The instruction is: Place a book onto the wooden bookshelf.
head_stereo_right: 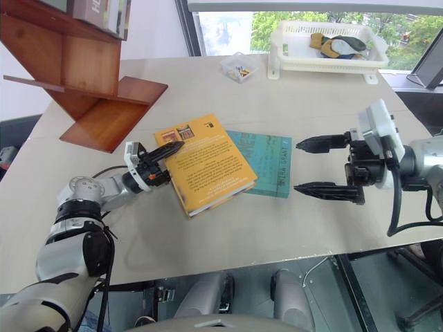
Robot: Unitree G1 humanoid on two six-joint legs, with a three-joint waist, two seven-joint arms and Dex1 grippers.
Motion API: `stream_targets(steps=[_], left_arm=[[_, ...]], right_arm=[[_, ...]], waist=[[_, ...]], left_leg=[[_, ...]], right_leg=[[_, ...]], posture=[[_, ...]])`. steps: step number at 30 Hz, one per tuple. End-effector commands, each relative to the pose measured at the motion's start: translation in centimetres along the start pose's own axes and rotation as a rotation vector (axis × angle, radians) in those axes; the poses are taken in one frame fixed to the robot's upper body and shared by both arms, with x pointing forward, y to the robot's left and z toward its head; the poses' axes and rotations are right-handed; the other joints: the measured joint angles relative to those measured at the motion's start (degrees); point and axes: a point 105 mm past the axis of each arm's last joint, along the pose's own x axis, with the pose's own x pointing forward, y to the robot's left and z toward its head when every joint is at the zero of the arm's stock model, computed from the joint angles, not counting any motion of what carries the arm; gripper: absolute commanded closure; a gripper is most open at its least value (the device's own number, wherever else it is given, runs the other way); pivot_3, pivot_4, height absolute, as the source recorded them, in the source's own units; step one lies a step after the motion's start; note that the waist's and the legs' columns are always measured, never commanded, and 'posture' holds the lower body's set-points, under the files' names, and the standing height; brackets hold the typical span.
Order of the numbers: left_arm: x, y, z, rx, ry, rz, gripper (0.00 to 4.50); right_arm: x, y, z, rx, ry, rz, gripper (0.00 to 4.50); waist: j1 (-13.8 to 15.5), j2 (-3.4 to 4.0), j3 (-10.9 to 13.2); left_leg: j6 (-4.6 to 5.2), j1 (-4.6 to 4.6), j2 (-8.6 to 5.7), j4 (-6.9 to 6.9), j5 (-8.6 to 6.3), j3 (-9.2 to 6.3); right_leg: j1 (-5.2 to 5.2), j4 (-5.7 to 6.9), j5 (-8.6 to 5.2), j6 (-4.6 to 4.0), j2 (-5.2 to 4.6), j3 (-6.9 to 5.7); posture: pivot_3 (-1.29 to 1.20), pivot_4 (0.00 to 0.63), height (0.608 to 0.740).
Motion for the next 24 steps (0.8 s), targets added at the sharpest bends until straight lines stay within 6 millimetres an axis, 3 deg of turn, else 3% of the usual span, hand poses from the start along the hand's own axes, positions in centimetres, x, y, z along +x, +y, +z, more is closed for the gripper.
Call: stream_targets(steps=[1, 3, 6, 9, 20, 24], left_arm=[[-0.2, 0.9, -1.9, -0.097, 0.041, -0.007, 0.27], [-0.3, 0.7, -1.8, -0.093, 0.040, -0.011, 0.85], [-0.4, 0.5, -1.6, -0.086, 0.033, -0.014, 2.42], [-0.5, 0.4, -1.5, -0.075, 0.034, -0.008, 3.41], [-1.9, -1.6, -0.6, -0.011, -0.006, -0.048, 3.41], [-2.2, -1.5, -0.3, 0.000, -0.036, -0.025, 3.41]], right_arm=[[-0.3, 0.5, 0.7, -0.063, 0.025, 0.004, 0.00], [-0.3, 0.4, 0.8, -0.067, 0.027, 0.004, 0.00], [-0.3, 0.4, 0.8, -0.070, 0.026, 0.001, 0.00], [-0.3, 0.3, 0.6, -0.070, 0.029, 0.001, 0.00], [-0.5, -0.1, 0.4, -0.074, 0.031, -0.001, 0.00], [-0.4, -0.2, 0.1, -0.075, 0.027, -0.001, 0.00]], waist=[[0.0, 0.01, 0.0], [0.0, 0.01, 0.0], [0.0, 0.01, 0.0], [0.0, 0.01, 0.0], [-0.3, 0.00, 0.0], [-0.3, -0.02, 0.0]], left_leg=[[0.00, 0.00, 0.00, 0.00, 0.00, 0.01], [0.00, 0.00, 0.01, 0.00, 0.00, 0.01], [-0.01, 0.00, 0.01, 0.00, 0.00, 0.01], [-0.01, 0.01, 0.01, 0.00, 0.00, 0.01], [-0.05, -0.18, 0.01, -0.03, 0.01, 0.04], [-0.05, -0.18, 0.02, -0.03, 0.01, 0.04]], right_leg=[[0.00, 0.00, 0.00, 0.00, -0.01, 0.01], [0.00, -0.01, 0.00, 0.00, -0.02, 0.02], [0.00, 0.00, 0.00, 0.00, -0.03, 0.01], [-0.01, 0.00, 0.00, 0.00, -0.04, 0.01], [-0.24, 0.00, 0.00, -0.01, -0.32, 0.05], [-0.25, 0.01, 0.00, -0.01, -0.33, 0.05]], posture=[[0.00, 0.150, 0.740], [0.00, 0.150, 0.740], [0.00, 0.150, 0.740], [0.00, 0.150, 0.740], [0.00, 0.150, 0.740], [0.00, 0.150, 0.740]])
